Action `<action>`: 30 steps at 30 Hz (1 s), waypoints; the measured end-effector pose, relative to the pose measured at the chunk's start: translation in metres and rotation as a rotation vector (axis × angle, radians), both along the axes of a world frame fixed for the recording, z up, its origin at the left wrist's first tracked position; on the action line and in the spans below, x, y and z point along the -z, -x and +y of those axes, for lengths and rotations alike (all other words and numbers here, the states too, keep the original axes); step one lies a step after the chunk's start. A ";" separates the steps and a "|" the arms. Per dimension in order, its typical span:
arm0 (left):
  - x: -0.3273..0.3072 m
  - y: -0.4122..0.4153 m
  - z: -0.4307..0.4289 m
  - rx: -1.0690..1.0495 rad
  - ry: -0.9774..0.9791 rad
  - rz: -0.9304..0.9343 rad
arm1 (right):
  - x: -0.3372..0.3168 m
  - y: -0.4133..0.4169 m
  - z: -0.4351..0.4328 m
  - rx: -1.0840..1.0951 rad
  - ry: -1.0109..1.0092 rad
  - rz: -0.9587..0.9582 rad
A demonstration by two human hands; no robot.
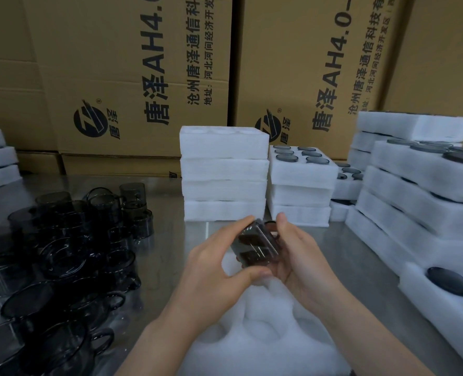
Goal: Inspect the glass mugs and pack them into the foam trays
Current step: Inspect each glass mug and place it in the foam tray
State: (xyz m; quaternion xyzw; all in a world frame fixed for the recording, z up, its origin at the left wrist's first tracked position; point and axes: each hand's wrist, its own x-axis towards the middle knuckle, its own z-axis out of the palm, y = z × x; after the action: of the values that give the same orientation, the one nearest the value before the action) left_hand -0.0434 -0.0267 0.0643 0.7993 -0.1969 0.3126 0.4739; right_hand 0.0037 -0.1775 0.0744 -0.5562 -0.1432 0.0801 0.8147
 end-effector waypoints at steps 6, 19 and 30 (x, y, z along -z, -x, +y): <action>-0.002 -0.007 0.009 0.111 0.433 0.120 | 0.001 0.003 0.001 -0.162 0.014 -0.142; -0.001 -0.013 0.016 0.014 0.639 0.084 | 0.008 0.004 0.006 -0.087 0.139 -0.182; 0.028 -0.043 0.045 -0.259 0.432 0.487 | 0.005 0.001 0.007 -0.092 0.486 -0.476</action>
State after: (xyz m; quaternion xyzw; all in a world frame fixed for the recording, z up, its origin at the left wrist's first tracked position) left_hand 0.0000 0.0180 0.0363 0.7501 0.0956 0.2048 0.6215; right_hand 0.0022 -0.1707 0.0698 -0.7302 -0.3312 0.0165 0.5973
